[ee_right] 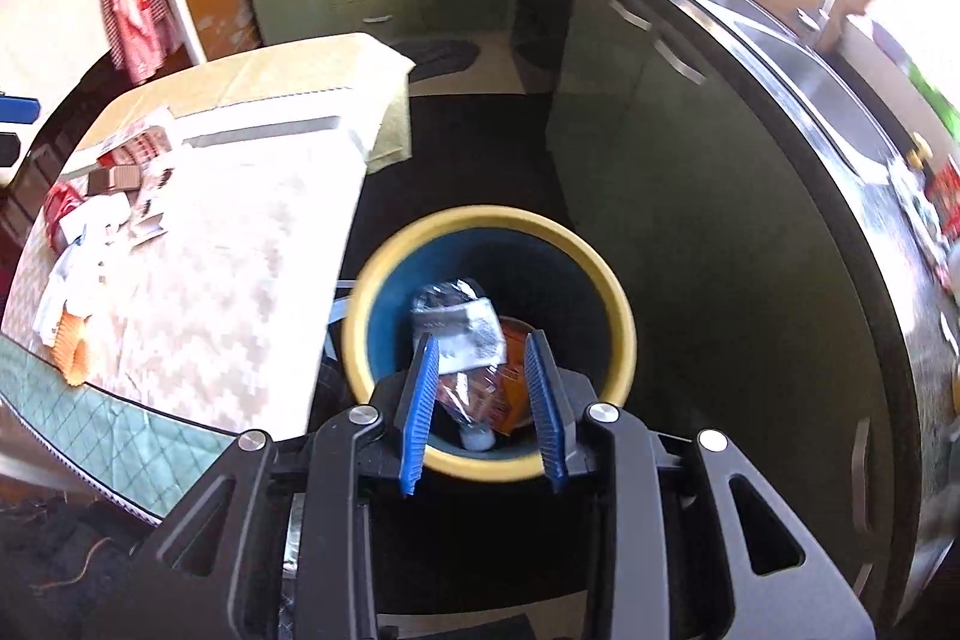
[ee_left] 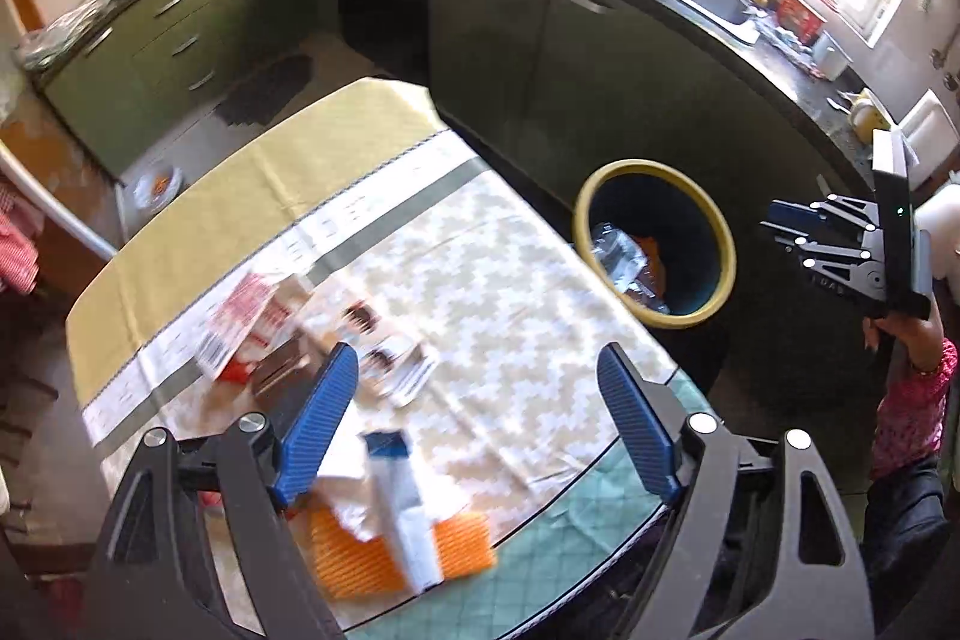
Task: Collect trash
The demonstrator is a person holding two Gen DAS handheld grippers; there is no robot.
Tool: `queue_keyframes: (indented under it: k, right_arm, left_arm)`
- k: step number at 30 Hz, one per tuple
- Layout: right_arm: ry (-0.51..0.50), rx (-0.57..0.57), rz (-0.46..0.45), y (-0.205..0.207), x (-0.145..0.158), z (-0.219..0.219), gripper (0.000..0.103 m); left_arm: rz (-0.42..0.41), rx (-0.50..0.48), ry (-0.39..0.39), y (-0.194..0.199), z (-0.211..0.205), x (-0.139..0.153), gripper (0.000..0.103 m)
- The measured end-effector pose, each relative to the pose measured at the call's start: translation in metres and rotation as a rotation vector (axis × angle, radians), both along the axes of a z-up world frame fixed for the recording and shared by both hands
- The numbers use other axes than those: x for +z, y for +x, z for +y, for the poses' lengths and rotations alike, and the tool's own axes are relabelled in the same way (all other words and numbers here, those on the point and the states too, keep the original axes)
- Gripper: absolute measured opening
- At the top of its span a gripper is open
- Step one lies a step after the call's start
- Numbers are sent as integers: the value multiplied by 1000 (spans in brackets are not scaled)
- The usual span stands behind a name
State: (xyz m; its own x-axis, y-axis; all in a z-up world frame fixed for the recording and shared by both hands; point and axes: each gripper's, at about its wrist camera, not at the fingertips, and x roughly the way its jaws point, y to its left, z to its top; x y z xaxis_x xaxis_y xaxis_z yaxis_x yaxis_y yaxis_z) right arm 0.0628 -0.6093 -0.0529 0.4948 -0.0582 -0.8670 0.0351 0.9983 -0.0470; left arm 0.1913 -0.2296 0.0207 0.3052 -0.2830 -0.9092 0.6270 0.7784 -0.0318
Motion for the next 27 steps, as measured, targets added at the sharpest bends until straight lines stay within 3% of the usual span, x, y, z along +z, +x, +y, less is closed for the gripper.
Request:
queue_keyframes:
  k: [3, 8, 17, 20, 27]
  right_arm:
    - [-15, 66, -1, 18, 4, 28, 35]
    - [-31, 169, 7, 39, 5, 76, 35]
    - [-64, 255, 39, 51, 4, 123, 37]
    - [-64, 252, 44, 52, 3, 121, 37]
    - [-63, 258, 68, 57, -6, 120, 37]
  left_arm:
    - [-15, 118, 61, 4, 56, -7, 80]
    - [73, 269, 154, 26, 126, -48, 80]
    - [225, 420, 128, 75, 183, -95, 86]
    - [258, 410, 119, 78, 182, -107, 86]
    - [252, 312, 159, 76, 161, -119, 92]
